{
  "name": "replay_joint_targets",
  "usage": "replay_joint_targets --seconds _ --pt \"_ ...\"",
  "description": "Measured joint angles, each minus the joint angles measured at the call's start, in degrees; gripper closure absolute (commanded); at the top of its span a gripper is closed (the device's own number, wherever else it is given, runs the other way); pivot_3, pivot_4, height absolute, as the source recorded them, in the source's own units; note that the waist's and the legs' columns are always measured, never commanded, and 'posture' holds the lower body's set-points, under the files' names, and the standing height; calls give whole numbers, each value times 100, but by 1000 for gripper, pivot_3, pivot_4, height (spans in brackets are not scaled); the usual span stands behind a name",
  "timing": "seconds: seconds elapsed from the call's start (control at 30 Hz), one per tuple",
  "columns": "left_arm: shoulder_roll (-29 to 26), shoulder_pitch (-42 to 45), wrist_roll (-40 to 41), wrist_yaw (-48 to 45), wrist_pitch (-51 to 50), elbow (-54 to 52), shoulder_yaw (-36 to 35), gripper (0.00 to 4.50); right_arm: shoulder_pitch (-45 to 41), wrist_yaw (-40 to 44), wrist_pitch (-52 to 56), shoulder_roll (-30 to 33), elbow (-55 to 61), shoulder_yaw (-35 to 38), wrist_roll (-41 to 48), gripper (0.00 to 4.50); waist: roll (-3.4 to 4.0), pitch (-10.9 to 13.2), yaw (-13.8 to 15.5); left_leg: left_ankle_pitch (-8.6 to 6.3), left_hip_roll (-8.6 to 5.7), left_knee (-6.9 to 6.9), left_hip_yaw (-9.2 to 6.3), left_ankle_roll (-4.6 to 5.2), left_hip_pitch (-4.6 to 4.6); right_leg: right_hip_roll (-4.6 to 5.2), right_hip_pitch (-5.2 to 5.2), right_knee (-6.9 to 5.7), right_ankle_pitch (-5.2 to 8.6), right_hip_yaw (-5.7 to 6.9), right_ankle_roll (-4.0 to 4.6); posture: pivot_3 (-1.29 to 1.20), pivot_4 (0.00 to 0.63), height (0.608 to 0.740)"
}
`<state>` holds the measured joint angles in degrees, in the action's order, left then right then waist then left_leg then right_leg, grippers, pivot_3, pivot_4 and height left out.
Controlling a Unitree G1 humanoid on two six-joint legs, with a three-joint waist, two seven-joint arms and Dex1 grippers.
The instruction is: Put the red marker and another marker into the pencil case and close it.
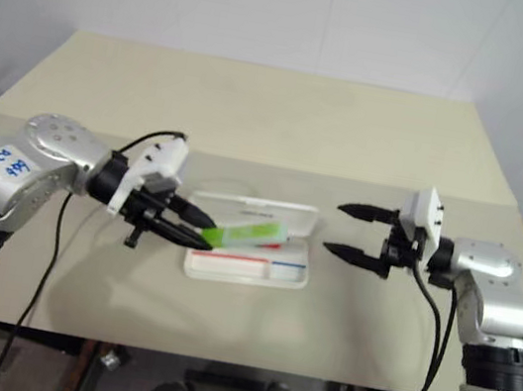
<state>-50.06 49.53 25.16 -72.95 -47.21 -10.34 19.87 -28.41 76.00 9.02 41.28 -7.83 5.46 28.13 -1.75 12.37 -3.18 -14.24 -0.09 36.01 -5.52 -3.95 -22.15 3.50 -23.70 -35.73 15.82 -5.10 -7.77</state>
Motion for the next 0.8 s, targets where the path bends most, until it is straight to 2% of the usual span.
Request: replay_joint_targets --seconds 0.2,0.5,0.8 --pt "74 212 -719 -225 361 403 623 3421 311 -37 -34 74 114 191 32 0 1 1 7 0 0 3 0 0 0 0 2 0 0 0 0 0 150 740" --pt "410 239 -1336 -156 348 662 841 3421 614 543 -526 165 53 265 109 0 0 1 3 -1 0 3 0 2 0 0 4 5 -1 -1 -3 0 150 740" --pt "688 241 -1695 116 -142 672 1030 3421 408 492 -660 134 -171 200 -81 0 0 1 1 -1 0 5 0 2 1 0 4 3 -1 -2 -3 0 150 740"
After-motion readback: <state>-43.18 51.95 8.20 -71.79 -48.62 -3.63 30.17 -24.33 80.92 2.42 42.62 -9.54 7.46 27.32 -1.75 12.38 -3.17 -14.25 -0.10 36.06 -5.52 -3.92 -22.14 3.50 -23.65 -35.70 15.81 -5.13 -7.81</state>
